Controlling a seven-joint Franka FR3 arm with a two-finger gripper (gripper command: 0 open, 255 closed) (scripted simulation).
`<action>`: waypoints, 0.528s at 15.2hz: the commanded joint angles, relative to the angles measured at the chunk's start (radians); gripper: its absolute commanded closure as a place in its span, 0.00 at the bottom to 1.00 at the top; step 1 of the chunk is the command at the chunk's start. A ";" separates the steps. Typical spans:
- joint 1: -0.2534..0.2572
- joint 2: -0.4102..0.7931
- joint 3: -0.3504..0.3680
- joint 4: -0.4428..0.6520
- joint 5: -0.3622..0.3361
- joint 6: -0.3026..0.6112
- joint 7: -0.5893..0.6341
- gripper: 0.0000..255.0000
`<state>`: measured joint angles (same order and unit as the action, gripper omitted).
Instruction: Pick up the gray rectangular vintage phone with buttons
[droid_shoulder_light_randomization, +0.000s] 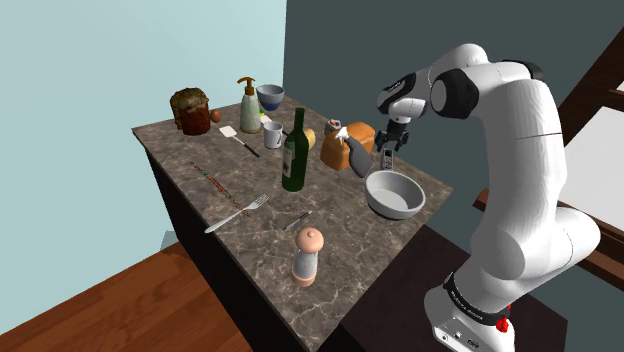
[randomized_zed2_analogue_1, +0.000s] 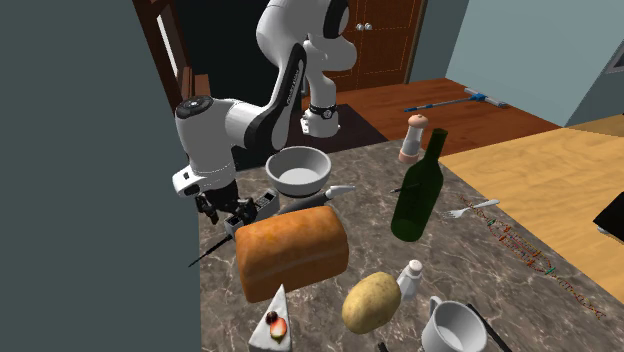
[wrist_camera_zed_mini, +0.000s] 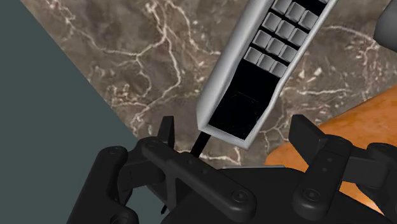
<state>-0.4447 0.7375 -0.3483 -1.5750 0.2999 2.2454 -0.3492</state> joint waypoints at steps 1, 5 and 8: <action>-0.002 0.008 0.003 -0.004 0.003 0.012 -0.003 0.00; -0.001 0.009 0.003 -0.005 0.004 0.013 -0.002 1.00; -0.001 0.008 0.003 -0.005 0.004 0.013 -0.002 1.00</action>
<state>-0.4455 0.7458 -0.3453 -1.5798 0.3035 2.2587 -0.3512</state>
